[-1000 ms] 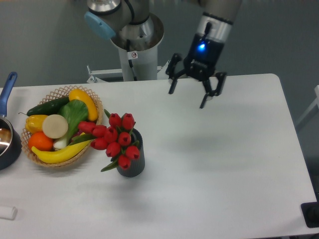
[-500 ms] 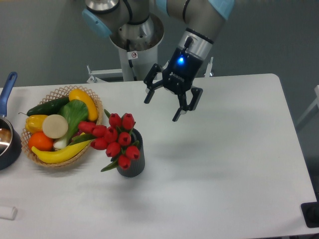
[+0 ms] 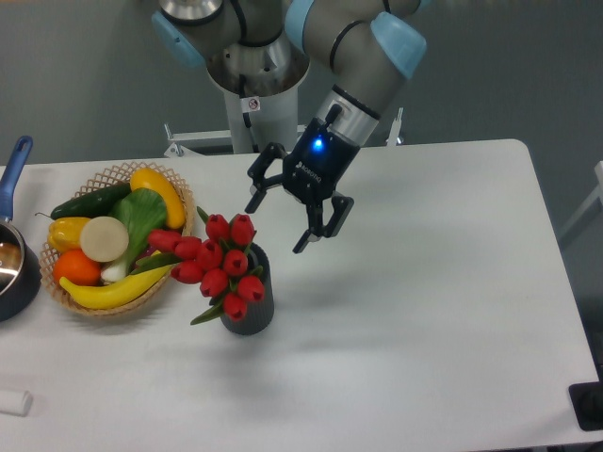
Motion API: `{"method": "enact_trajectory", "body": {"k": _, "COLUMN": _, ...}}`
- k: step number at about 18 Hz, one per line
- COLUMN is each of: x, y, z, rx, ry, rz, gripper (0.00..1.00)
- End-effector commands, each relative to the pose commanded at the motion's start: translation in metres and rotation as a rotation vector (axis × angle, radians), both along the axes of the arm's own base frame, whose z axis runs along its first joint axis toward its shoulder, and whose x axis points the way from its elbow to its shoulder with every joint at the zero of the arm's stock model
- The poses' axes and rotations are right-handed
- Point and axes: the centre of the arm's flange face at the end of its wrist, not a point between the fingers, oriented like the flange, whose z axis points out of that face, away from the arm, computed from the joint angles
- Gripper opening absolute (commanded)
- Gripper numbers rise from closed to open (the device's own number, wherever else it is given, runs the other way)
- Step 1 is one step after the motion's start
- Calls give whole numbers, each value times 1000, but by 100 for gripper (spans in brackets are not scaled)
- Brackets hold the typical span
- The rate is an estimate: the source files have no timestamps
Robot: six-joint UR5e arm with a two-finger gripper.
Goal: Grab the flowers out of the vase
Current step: 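Lower the gripper around the tulip stems and close it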
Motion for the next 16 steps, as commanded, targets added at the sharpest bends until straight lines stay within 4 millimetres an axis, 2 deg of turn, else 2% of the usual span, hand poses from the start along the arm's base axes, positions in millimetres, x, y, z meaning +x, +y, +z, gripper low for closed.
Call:
{"method": "enact_trajectory", "body": {"k": 8, "x": 12, "y": 23, "z": -13, "rx": 5, "ry": 14, "rz": -49, "gripper": 100}}
{"method": "enact_trajectory", "body": {"k": 12, "x": 24, "y": 43, "z": -20, "rx": 20, "ry": 37, "rz": -92, "gripper": 100}}
{"method": "enact_trajectory", "body": {"k": 16, "x": 20, "y": 53, "z": -25, "rx": 6, "ry": 18, "rz": -91, "gripper": 100}}
